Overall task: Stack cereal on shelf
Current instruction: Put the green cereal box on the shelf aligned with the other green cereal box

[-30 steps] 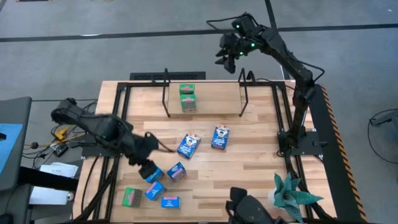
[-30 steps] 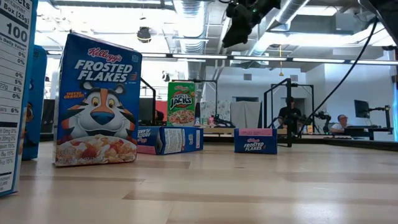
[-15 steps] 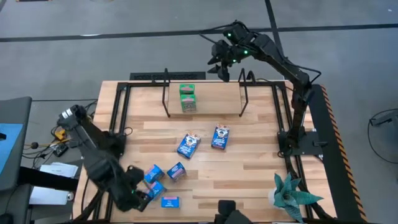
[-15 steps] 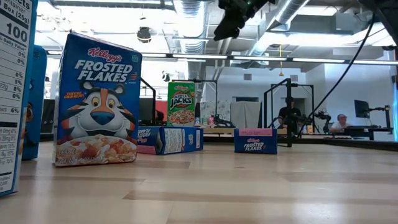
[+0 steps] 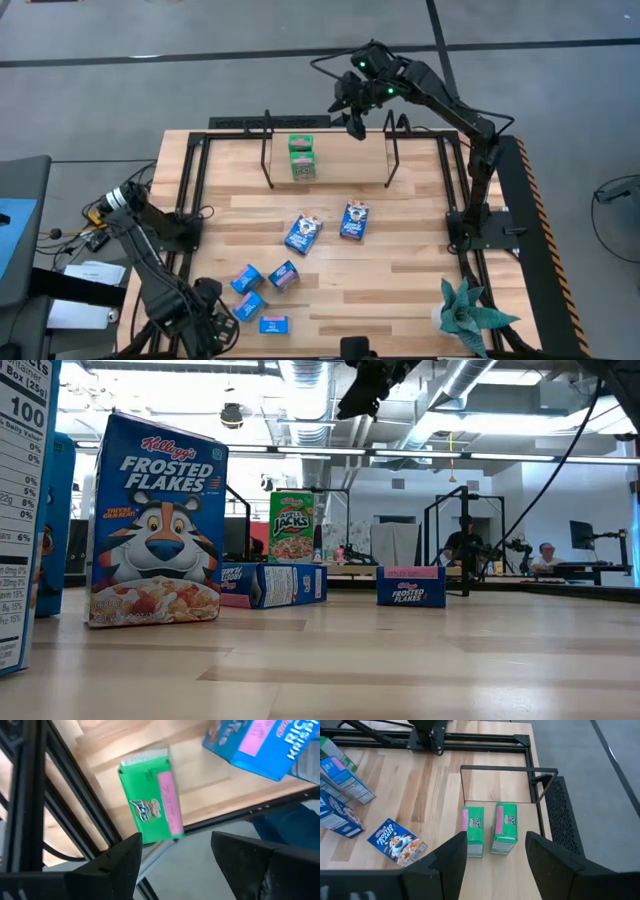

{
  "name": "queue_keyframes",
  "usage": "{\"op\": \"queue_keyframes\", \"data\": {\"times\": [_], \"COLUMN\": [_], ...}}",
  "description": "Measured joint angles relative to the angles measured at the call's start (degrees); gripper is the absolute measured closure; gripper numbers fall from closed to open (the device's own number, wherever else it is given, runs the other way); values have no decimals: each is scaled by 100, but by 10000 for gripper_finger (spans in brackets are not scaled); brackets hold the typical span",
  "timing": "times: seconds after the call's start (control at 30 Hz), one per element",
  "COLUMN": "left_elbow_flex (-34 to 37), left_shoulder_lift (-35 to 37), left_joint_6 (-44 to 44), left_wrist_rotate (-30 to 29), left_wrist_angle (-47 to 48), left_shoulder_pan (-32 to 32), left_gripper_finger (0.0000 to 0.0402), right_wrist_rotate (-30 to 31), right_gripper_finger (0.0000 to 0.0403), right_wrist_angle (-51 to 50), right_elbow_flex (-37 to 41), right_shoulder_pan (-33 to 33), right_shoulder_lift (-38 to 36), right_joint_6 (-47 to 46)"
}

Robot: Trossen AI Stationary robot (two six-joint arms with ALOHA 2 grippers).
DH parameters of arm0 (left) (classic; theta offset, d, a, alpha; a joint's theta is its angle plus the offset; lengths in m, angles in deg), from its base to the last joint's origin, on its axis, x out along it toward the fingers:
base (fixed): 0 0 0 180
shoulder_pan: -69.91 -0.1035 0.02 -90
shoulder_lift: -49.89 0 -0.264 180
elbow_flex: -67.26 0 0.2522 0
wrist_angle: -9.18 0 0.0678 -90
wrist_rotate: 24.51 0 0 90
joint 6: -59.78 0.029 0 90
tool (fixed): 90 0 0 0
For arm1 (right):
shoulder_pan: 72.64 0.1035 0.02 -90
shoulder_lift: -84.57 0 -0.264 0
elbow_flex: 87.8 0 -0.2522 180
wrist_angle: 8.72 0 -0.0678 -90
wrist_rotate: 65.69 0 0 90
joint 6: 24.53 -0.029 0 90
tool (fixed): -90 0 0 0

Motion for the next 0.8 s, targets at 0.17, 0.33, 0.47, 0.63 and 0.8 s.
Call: {"op": "queue_keyframes", "data": {"times": [0.17, 0.33, 0.47, 0.63, 0.8], "left_elbow_flex": [5, 0, 5, 3, 3], "left_shoulder_lift": [0, -59, -298, -450, -430], "left_joint_6": [-31, -92, -96, -155, -256], "left_wrist_rotate": [124, 136, 168, 512, 595], "left_wrist_angle": [127, 109, -1, 63, 80], "left_shoulder_pan": [5, -68, -116, -100, -109], "left_gripper_finger": [174, 174, 174, 174, 174], "right_wrist_rotate": [0, 0, 1, 0, 0], "right_gripper_finger": [178, 178, 178, 178, 178], "right_wrist_angle": [0, -2, -6, -2, -2], "right_elbow_flex": [0, 0, 0, 0, -2], "right_shoulder_pan": [0, 0, -15, -15, -15], "right_shoulder_lift": [0, 0, 0, 0, 0], "right_joint_6": [-26, -35, -42, -40, -40]}}
